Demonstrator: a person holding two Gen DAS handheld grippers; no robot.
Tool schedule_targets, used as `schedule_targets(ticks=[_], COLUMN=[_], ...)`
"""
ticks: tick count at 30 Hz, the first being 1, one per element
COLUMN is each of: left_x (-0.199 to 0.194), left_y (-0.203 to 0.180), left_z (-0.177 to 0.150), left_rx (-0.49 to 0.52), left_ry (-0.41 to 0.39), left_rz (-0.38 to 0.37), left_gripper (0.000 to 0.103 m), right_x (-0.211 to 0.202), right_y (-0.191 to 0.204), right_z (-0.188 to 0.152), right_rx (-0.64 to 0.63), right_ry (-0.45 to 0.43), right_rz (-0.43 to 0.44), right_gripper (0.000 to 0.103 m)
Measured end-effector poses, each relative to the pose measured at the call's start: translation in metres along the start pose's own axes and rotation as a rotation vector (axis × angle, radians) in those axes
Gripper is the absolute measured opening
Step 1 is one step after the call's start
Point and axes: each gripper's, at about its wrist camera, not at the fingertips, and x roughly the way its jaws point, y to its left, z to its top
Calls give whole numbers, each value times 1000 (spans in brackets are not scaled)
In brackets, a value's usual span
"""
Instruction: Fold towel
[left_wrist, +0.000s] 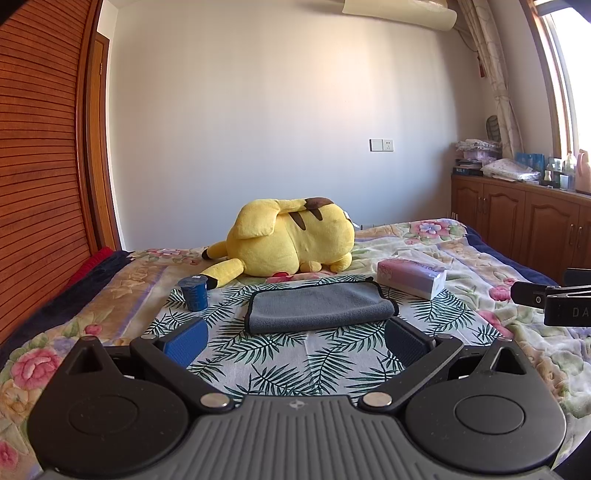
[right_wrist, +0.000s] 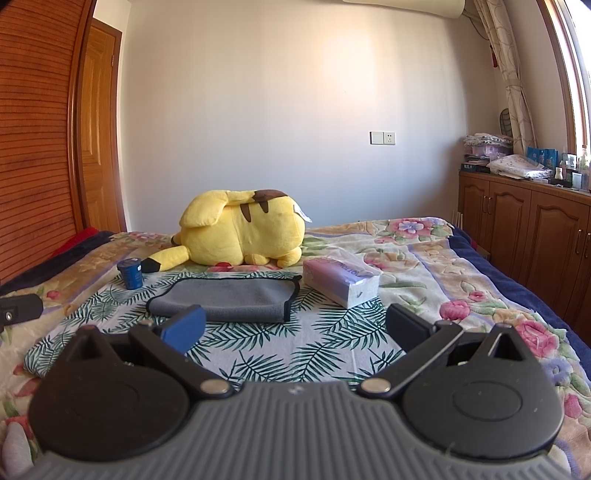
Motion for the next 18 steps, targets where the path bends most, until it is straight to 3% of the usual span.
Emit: schedule_targets(ticks=[18], left_x=[0], left_y=[0], left_z=[0], left_rx=[1], left_ry=[1], left_rz=[0], left_gripper=[87], right_x=[1], right_y=[0], right_z=[-2], right_rx=[9], right_ry=[2], right_rz=[-2], right_gripper=[103])
